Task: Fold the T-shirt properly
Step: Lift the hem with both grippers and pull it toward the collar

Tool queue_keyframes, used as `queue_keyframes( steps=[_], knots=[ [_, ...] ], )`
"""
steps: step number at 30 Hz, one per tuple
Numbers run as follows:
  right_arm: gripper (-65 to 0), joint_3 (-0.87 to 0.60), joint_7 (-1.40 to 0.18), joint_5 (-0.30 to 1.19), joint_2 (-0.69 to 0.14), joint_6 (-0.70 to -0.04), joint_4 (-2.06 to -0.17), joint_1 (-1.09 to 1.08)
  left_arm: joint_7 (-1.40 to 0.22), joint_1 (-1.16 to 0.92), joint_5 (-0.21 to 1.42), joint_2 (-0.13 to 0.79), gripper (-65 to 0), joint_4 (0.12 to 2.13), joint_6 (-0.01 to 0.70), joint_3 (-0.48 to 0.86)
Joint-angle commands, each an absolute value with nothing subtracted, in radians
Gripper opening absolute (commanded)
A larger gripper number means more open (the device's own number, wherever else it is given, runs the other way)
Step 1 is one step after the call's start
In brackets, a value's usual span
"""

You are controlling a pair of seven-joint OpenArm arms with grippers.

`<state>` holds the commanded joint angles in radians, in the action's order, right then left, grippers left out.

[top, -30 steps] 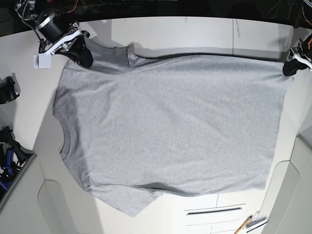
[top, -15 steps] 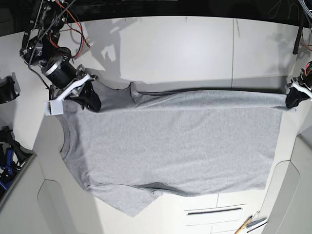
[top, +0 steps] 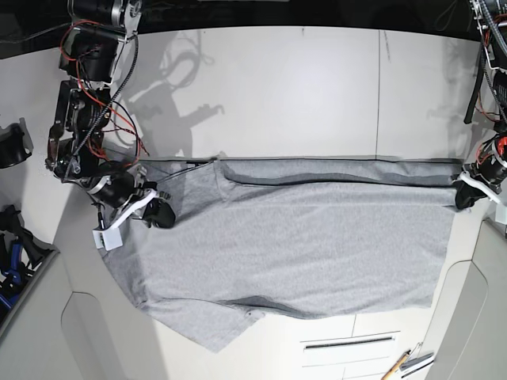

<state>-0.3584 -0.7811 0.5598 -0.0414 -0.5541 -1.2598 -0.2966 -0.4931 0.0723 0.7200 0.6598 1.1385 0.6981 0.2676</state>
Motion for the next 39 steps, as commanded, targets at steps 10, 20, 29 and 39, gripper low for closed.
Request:
queue_keyframes(
  steps=[10,20,29,39],
  knots=[
    [-65.0,-0.358,-0.697,0.484,-0.039,-0.554,-1.162,-0.376,-0.44,0.072,0.712,0.656,-57.1,1.096,0.698,0.268],
    [-30.5,-0.382,-0.851,0.525,-0.036,-0.554,-1.216,-0.361,-0.437,0.072,0.726,0.651,-25.9,1.105,0.698,0.299],
    [-30.5,-0.611,-0.901,0.539,-0.071,-0.508,-1.477,-0.193,-0.761,0.052,1.01,0.657,-25.9,1.116,0.698,0.516],
    [-21.1,-0.698,-0.838,0.582,-0.116,-0.467,-1.469,-0.013,-0.759,-0.017,1.001,0.615,-17.4,1.113,0.698,0.516]
  ],
)
